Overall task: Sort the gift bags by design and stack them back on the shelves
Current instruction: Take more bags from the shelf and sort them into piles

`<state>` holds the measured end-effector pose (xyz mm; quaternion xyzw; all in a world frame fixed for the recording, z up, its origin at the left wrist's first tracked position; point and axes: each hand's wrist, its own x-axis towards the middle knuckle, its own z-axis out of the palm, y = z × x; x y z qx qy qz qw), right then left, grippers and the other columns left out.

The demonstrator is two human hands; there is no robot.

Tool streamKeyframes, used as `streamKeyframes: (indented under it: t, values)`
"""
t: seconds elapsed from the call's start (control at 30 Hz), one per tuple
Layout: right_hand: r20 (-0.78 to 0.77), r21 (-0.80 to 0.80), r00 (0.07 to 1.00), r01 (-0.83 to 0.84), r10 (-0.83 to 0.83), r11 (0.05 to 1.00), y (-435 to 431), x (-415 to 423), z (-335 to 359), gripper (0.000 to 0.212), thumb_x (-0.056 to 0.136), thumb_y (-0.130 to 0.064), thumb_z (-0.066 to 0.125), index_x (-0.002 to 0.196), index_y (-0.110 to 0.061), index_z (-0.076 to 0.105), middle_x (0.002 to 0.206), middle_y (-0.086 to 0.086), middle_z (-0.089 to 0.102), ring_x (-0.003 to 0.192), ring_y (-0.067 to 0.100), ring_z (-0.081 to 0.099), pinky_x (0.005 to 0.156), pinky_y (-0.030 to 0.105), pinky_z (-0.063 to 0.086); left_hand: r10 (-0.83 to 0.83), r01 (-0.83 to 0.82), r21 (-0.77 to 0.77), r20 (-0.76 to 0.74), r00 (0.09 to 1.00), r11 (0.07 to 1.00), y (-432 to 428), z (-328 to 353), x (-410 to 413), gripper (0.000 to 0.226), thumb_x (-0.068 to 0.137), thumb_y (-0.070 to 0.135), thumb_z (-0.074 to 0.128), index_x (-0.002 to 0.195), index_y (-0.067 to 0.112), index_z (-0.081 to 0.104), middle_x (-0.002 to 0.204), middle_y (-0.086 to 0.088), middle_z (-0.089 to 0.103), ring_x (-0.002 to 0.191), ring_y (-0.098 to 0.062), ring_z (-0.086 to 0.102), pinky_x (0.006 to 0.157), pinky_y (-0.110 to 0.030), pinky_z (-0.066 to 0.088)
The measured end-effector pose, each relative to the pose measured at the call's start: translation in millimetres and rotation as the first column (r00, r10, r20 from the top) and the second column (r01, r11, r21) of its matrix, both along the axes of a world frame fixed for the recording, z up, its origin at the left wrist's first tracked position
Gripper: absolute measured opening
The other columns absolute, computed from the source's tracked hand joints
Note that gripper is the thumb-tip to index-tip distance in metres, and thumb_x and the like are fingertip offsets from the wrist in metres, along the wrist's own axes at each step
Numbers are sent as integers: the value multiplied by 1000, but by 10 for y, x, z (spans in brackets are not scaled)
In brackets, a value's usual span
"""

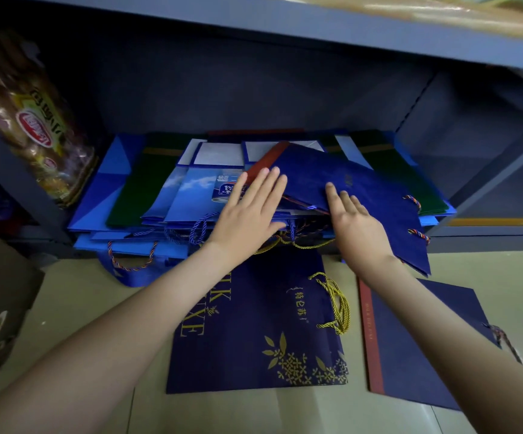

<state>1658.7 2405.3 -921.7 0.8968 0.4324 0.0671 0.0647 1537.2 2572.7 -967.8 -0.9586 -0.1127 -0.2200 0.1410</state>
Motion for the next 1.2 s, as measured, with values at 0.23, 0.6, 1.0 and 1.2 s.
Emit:
streamKeyframes:
  t: [0.23,0.6,1.0,1.2]
  values:
    - [66,275,998,0,-19,961,-18,151,-118,86,59,27,67,139,5,42,123,30,58,108,45,61,64,41,57,11,-16,-40,-123,992,999,15,-386,-77,84,89,52,54,151,19,7,156,-11,21,141,-30,29,114,-49,21]
    - [-323,92,943,-56,83,994,-240,379,-192,68,97,-19,51,152,-15,11,158,13,16,147,29,11,119,41,9,51,-103,-224,-223,973,969,65,-169,15,64,90,-1,41,147,26,27,149,-11,34,142,-30,24,118,-45,3]
    - [-378,328,925,177,-43,928,-32,258,-121,77,92,13,39,153,-20,6,159,11,11,147,31,7,116,54,8,35,-56,-446,-55,998,893,-152,-10,72,54,98,24,38,149,11,25,157,-6,21,146,-19,14,117,-37,-4]
    - [-555,440,824,173,116,881,56,256,-23,80,92,-19,62,152,-31,10,160,3,12,147,15,6,118,50,12,33,104,-657,193,981,747,-344,146,304,43,98,24,48,134,1,45,139,-15,47,133,-27,40,115,-34,20]
